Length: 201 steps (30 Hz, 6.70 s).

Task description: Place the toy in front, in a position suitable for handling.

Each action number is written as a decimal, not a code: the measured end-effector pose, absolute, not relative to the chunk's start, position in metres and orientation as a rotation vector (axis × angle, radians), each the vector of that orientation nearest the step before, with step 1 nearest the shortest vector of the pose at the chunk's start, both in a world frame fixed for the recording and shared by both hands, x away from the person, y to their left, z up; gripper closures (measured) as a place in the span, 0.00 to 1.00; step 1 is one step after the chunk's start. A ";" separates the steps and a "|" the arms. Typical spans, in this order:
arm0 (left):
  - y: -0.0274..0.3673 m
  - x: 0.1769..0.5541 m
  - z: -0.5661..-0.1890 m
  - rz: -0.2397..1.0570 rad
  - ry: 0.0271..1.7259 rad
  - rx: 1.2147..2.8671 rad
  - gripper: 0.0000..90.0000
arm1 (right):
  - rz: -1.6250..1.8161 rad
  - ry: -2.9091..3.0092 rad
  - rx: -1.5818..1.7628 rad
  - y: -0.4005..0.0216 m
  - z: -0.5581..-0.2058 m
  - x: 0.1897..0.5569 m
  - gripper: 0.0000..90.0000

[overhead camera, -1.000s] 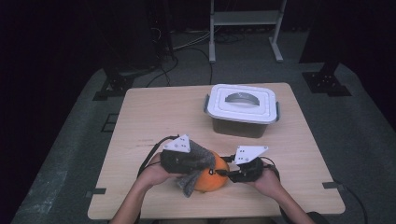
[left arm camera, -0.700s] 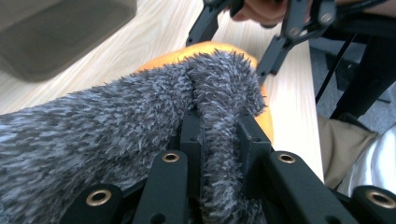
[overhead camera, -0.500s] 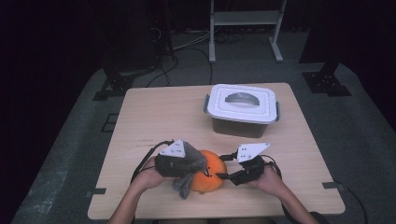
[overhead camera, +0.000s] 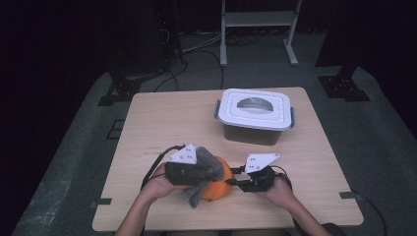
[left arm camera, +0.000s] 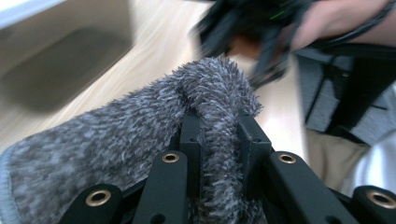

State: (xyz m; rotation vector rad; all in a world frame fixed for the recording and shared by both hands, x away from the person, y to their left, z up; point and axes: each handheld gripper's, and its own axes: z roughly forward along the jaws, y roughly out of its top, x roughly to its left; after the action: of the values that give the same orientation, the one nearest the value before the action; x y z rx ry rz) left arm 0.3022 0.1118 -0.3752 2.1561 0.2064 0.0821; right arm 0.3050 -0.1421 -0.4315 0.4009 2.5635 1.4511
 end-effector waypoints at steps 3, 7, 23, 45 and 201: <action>0.098 0.299 -0.377 0.116 0.162 2.227 0.84 | 1.439 2.575 0.383 -0.139 -0.431 0.303 0.71; 0.104 0.303 -0.386 0.088 0.210 2.199 0.84 | 1.433 2.587 0.413 -0.144 -0.435 0.306 0.74; 0.112 0.288 -0.395 0.037 0.185 2.209 0.82 | 1.457 2.589 0.410 -0.144 -0.437 0.307 0.74; 0.135 0.305 -0.410 0.015 0.344 2.171 0.82 | 1.428 2.650 0.375 -0.158 -0.440 0.310 0.40; 0.124 0.322 -0.368 -0.010 0.325 2.183 0.82 | 1.426 2.535 0.282 -0.169 -0.423 0.310 0.66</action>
State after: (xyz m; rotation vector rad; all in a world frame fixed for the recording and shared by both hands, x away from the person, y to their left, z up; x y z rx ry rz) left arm 0.3225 0.1240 -0.3676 2.1825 0.3247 -0.0102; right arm 0.3096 -0.1686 -0.4233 0.2824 2.5349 1.4259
